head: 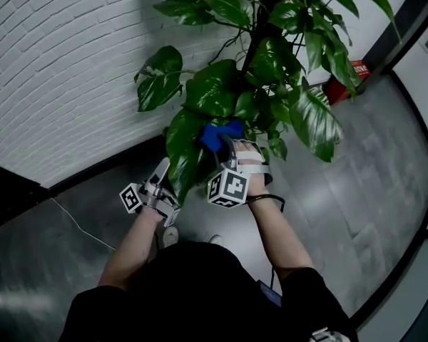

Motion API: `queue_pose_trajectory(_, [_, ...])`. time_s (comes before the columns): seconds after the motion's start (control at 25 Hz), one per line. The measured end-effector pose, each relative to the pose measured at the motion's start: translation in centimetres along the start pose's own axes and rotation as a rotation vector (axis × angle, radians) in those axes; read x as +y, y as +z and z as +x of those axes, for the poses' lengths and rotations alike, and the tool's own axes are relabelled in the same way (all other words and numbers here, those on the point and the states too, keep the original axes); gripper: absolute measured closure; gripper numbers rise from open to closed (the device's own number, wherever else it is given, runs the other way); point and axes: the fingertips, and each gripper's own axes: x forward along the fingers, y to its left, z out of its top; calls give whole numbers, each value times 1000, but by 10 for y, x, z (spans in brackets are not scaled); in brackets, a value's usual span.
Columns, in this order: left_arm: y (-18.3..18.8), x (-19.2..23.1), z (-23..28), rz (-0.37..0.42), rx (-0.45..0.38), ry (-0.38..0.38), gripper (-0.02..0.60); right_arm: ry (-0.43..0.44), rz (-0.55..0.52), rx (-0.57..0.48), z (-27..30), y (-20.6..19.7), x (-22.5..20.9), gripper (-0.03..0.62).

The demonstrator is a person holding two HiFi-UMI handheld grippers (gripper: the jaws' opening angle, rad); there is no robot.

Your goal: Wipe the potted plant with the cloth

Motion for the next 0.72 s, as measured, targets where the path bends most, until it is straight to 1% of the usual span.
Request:
queue_pose_trajectory(0.2, [-5,2,3,-17,43,3,483,-70,33,53,4,-8,-30,488])
queue_pose_trajectory(0.32, [-4,2,3,-23,54,8,483,-79,1,91,13,-7,-44,488])
queue_pose_trajectory(0.44, [-4,2,3,-26,64,9,483,-58,-14,111,19,-7,-42,488])
queue_pose_trajectory(0.56, [-2,2,2,-30,71,11,483,-21,-7,118,19,-8,-28,488])
queue_pose_trajectory(0.72, [0,3,0,-33,75,13,483,6,-11,127,14,-9,-9,488])
